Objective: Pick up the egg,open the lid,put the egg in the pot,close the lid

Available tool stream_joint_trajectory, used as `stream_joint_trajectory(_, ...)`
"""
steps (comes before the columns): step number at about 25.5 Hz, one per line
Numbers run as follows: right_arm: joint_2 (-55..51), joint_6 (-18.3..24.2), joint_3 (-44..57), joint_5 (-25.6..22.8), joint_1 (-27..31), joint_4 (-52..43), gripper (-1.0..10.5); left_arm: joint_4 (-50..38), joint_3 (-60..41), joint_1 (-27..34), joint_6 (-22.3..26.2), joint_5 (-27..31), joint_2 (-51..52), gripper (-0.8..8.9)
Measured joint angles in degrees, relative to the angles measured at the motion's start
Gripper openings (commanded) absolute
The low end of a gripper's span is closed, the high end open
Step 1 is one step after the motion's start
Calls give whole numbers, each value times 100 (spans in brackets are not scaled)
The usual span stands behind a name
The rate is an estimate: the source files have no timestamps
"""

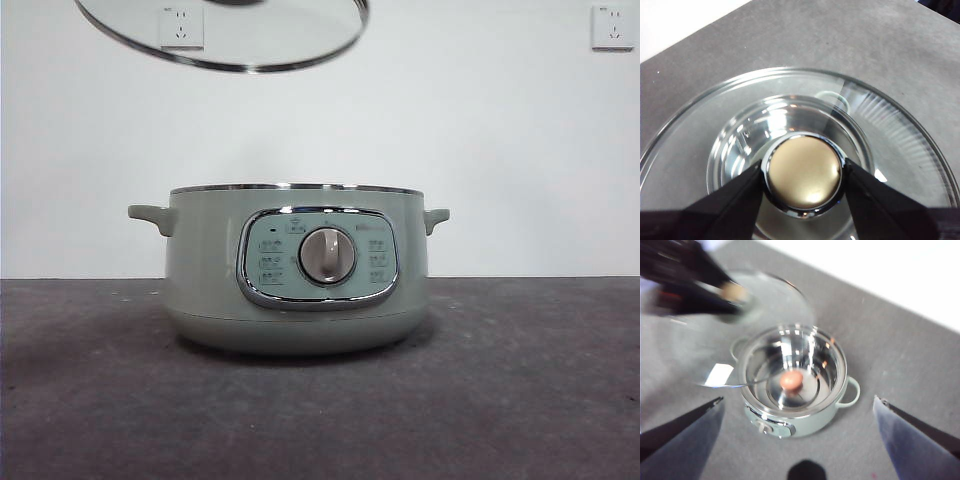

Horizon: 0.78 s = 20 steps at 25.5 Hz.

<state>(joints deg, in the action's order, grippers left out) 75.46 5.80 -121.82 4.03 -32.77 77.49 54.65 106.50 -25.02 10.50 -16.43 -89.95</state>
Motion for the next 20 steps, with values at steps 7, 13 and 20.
stream_joint_trajectory(7,-1182,-219,164,-28,0,0,500,-553,0,-72,46,-149,-1003,-6)
stream_joint_trajectory(13,-1764,-393,695,-439,0,2,500,-745,0,-109,50,-157,-1309,-6)
stream_joint_trajectory(20,-2352,-588,1523,-868,0,4,500,-758,0,-138,59,-184,-1639,-6)
